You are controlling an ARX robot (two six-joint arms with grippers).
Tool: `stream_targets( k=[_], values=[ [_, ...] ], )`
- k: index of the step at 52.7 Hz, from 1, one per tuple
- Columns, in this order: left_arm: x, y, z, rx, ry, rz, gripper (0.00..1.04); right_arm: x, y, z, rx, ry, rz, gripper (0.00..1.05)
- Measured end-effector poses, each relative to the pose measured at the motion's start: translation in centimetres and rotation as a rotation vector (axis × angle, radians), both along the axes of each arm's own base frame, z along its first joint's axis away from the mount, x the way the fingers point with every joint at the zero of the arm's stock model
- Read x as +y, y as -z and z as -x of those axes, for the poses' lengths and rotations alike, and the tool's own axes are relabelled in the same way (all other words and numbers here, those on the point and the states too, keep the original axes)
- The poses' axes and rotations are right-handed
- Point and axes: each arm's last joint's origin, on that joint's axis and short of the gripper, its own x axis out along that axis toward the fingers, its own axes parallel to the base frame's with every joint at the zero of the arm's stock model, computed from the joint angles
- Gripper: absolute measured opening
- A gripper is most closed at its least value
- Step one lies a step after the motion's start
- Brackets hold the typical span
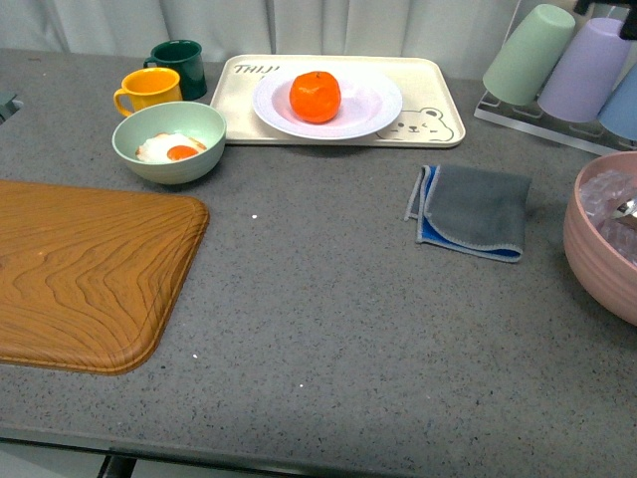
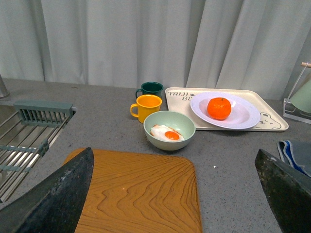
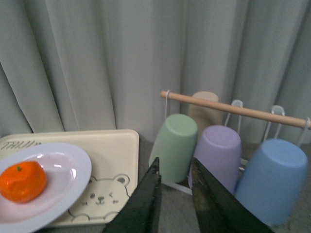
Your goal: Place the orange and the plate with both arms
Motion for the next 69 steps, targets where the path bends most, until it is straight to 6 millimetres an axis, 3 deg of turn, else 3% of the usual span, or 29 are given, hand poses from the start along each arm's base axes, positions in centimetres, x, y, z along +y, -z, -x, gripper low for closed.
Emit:
stream_targets(
  k=[4, 12, 27, 45, 69],
  values=[
    [0.0, 0.0, 0.0, 0.000, 0.000, 0.000, 0.98, -0.5, 0.4, 2.9, 0.028, -0.006, 0.017, 0.01],
    [0.0, 0.0, 0.0, 0.000, 0.000, 0.000, 0.98, -1.3, -0.3, 7.1, 0.035, -0.011, 0.019, 0.01],
    [0.0, 0.0, 0.0, 0.000, 0.000, 0.000, 0.98, -2.7, -1.3, 12.0, 0.025, -0.024, 0.019, 0.01],
    [0.0, 0.0, 0.0, 0.000, 0.000, 0.000, 0.98, -3.2, -1.2, 16.1, 0.033, -0.006, 0.018, 0.01],
    [0.0, 0.0, 0.0, 0.000, 0.000, 0.000, 0.98, -3.2, -1.3, 19.8, 0.032, -0.009, 0.018, 0.01]
  ],
)
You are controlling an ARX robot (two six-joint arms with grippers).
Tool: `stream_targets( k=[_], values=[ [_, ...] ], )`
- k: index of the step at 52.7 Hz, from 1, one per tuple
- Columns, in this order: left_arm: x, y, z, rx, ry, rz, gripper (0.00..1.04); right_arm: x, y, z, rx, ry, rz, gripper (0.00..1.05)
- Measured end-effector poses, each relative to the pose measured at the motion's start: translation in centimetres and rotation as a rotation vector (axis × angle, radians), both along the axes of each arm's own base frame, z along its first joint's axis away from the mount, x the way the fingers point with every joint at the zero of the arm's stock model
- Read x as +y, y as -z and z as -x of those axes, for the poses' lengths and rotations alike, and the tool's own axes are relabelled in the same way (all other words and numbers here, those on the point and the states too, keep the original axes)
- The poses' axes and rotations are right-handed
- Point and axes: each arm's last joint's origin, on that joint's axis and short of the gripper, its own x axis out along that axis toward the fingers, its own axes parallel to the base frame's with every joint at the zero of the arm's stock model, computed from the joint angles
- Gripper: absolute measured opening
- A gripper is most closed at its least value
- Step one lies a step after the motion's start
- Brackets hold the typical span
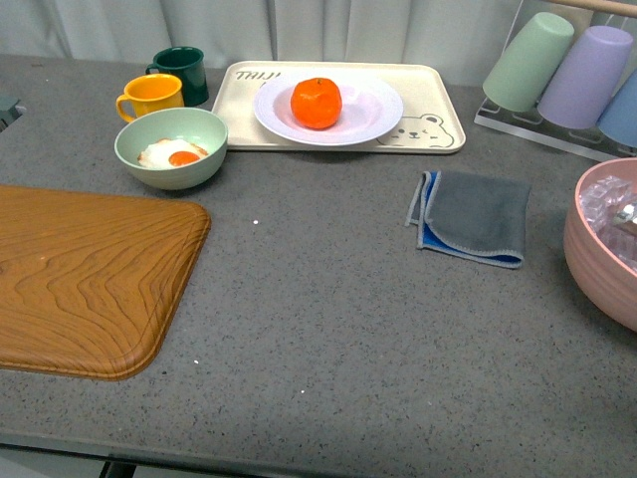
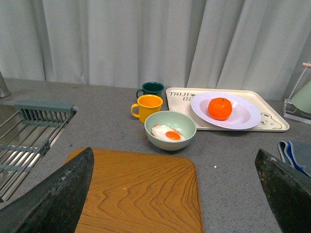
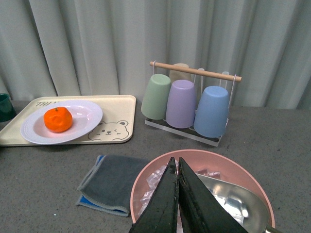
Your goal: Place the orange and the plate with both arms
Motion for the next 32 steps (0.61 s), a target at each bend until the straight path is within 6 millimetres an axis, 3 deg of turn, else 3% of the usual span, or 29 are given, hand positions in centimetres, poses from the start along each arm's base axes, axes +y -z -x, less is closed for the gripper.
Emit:
stream_targets(
  k=[32],
  values=[
    [0.0, 0.0, 0.0, 0.000, 0.000, 0.000, 0.98, 0.0, -0.4, 2.9, -0.016, 0.000, 0.000, 0.01]
  ],
)
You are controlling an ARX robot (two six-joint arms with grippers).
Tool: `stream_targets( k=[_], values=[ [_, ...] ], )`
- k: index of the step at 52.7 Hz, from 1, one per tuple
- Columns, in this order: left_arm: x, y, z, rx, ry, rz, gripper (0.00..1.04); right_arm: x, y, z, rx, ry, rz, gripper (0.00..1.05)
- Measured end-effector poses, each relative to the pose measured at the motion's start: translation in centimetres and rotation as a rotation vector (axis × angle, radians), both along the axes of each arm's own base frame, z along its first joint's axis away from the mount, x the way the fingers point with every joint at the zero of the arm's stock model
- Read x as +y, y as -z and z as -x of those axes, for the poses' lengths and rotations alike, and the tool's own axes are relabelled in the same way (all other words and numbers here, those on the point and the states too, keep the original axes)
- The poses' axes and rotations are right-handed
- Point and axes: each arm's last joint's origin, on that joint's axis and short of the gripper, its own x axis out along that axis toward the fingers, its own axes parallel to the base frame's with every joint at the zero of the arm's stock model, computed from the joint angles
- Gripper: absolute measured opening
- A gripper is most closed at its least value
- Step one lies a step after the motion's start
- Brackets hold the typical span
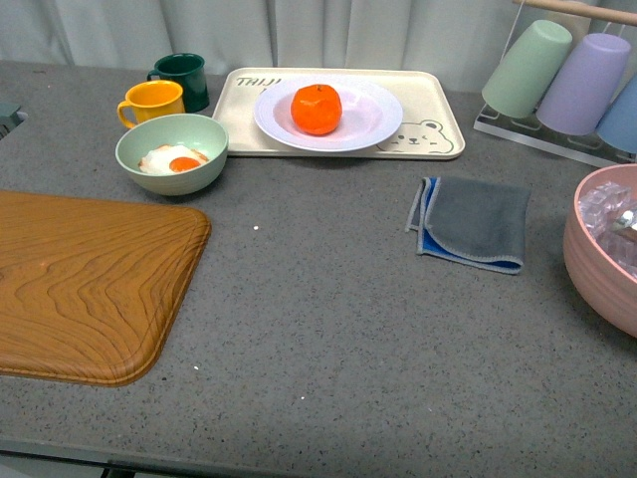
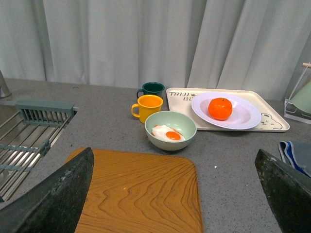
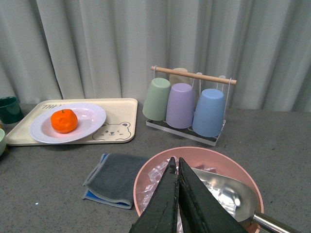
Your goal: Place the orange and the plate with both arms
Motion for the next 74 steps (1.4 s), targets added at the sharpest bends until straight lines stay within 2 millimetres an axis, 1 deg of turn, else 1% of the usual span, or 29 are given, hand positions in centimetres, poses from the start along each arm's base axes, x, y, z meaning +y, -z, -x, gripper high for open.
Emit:
stream_targets(
  k=[20, 43, 48, 51, 63, 64, 66, 68, 72, 74],
  values=[
    [0.0, 0.0, 0.0, 0.000, 0.000, 0.000, 0.98, 0.0, -0.2, 1.2, -0.008, 0.000, 0.000, 0.01],
    [0.0, 0.0, 0.0, 0.000, 0.000, 0.000, 0.98, 0.0, -0.1, 2.1, -0.008, 0.000, 0.000, 0.01],
    [0.0, 0.0, 0.0, 0.000, 0.000, 0.000, 0.98, 0.0, 0.3, 2.8, 0.028, -0.002, 0.000, 0.01],
    [0.0, 0.0, 0.0, 0.000, 0.000, 0.000, 0.98, 0.0, 0.2, 3.1, 0.005, -0.003, 0.000, 0.01],
    [0.0, 0.0, 0.0, 0.000, 0.000, 0.000, 0.98, 0.0, 0.1, 3.1, -0.002, -0.003, 0.000, 0.01],
    [0.0, 0.0, 0.0, 0.000, 0.000, 0.000, 0.98, 0.0, 0.1, 3.1, -0.002, -0.003, 0.001, 0.04],
    [0.0, 0.0, 0.0, 0.000, 0.000, 0.000, 0.98, 0.0, 0.1, 3.1, -0.002, -0.003, 0.001, 0.12],
    [0.0, 0.0, 0.0, 0.000, 0.000, 0.000, 0.98, 0.0, 0.1, 3.1, -0.003, -0.003, 0.001, 0.23],
    [0.0, 0.0, 0.0, 0.000, 0.000, 0.000, 0.98, 0.0, 0.1, 3.1, -0.003, -0.003, 0.001, 0.37],
    [0.0, 0.0, 0.0, 0.000, 0.000, 0.000, 0.98, 0.0, 0.1, 3.1, -0.003, -0.003, 0.001, 0.43]
  ],
)
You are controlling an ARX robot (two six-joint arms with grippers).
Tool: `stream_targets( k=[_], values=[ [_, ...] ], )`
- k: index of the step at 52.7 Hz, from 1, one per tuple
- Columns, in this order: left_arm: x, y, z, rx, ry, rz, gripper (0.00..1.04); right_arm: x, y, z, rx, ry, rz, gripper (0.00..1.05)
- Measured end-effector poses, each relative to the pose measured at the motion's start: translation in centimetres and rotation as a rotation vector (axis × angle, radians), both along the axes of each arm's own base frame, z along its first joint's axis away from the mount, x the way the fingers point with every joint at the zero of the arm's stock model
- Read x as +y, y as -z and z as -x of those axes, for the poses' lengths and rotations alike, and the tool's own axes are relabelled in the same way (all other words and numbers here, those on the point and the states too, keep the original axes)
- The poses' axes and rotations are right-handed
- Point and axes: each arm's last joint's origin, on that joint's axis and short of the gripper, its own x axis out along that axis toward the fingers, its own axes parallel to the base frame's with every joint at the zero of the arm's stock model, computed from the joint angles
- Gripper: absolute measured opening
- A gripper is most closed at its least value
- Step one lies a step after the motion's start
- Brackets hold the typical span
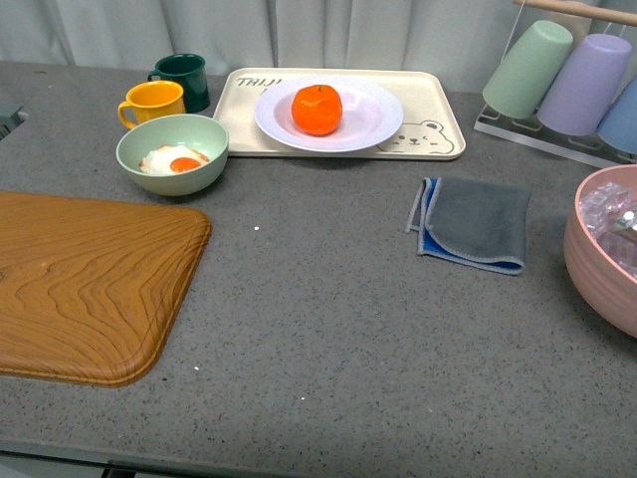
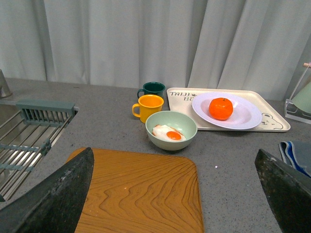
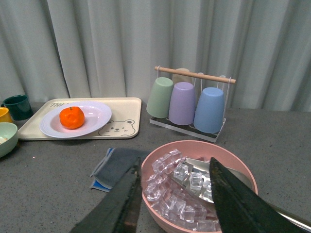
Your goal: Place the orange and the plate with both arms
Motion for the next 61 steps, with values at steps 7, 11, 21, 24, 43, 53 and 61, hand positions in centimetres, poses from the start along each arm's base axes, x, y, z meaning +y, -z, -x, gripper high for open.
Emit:
stream_targets(
  k=[7, 11, 21, 24, 43, 53, 61],
  values=[
    [0.00, 0.00, 0.00, 0.000, 0.000, 0.000, 0.98, 0.00, 0.00, 0.00, 0.000, 0.000, 0.000, 0.64],
    [0.00, 0.00, 0.00, 0.000, 0.000, 0.000, 0.98, 0.00, 0.00, 0.00, 0.000, 0.000, 0.000, 0.77],
    [0.00, 0.00, 0.00, 0.000, 0.000, 0.000, 0.98, 0.00, 0.00, 0.00, 0.000, 0.000, -0.001, 0.96],
    [0.00, 0.00, 0.00, 0.000, 0.000, 0.000, 0.98, 0.00, 0.00, 0.00, 0.000, 0.000, 0.000, 0.94],
    [0.00, 0.00, 0.00, 0.000, 0.000, 0.000, 0.98, 0.00, 0.00, 0.00, 0.000, 0.000, 0.000, 0.95],
    [0.00, 0.00, 0.00, 0.000, 0.000, 0.000, 0.98, 0.00, 0.00, 0.00, 0.000, 0.000, 0.000, 0.95],
    [0.00, 0.00, 0.00, 0.000, 0.000, 0.000, 0.98, 0.00, 0.00, 0.00, 0.000, 0.000, 0.000, 0.95]
  ],
)
